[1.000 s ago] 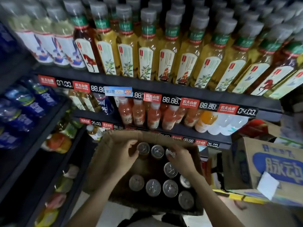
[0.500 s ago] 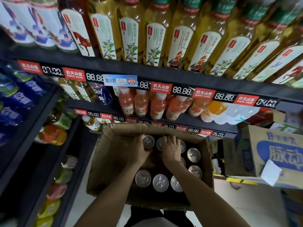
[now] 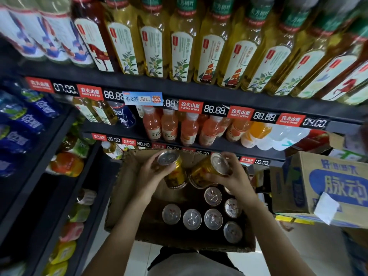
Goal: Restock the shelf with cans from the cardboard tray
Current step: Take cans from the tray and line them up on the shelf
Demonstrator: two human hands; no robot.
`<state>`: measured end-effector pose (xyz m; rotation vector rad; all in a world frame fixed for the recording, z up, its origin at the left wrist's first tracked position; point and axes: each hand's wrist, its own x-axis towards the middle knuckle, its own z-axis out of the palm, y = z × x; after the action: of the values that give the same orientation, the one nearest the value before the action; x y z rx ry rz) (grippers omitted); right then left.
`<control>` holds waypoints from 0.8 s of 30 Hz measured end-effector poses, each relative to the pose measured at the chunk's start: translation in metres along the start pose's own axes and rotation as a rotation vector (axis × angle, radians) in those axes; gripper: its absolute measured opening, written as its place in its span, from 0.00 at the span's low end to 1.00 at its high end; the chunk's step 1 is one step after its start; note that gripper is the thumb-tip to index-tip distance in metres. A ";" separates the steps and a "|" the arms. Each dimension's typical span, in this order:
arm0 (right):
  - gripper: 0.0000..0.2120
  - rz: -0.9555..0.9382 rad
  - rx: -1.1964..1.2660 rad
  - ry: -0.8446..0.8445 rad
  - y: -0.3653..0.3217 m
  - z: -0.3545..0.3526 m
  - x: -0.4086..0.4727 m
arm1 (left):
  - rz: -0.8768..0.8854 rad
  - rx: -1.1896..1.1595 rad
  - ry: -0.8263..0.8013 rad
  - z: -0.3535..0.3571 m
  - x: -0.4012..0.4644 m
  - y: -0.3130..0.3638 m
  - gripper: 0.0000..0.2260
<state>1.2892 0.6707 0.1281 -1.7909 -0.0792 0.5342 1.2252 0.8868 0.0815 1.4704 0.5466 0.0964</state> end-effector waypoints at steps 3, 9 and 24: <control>0.31 -0.008 0.233 -0.022 -0.031 -0.011 -0.014 | 0.074 -0.094 -0.058 0.007 -0.014 0.046 0.26; 0.30 -0.099 0.267 0.030 -0.076 -0.032 -0.018 | 0.198 0.008 -0.082 0.034 -0.017 0.120 0.36; 0.14 -0.485 0.332 -0.001 -0.284 -0.161 -0.037 | 0.828 0.254 -0.184 0.128 -0.025 0.348 0.19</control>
<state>1.3822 0.5971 0.4349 -1.3816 -0.3926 0.1834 1.3478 0.8017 0.4223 1.8541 -0.2366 0.5501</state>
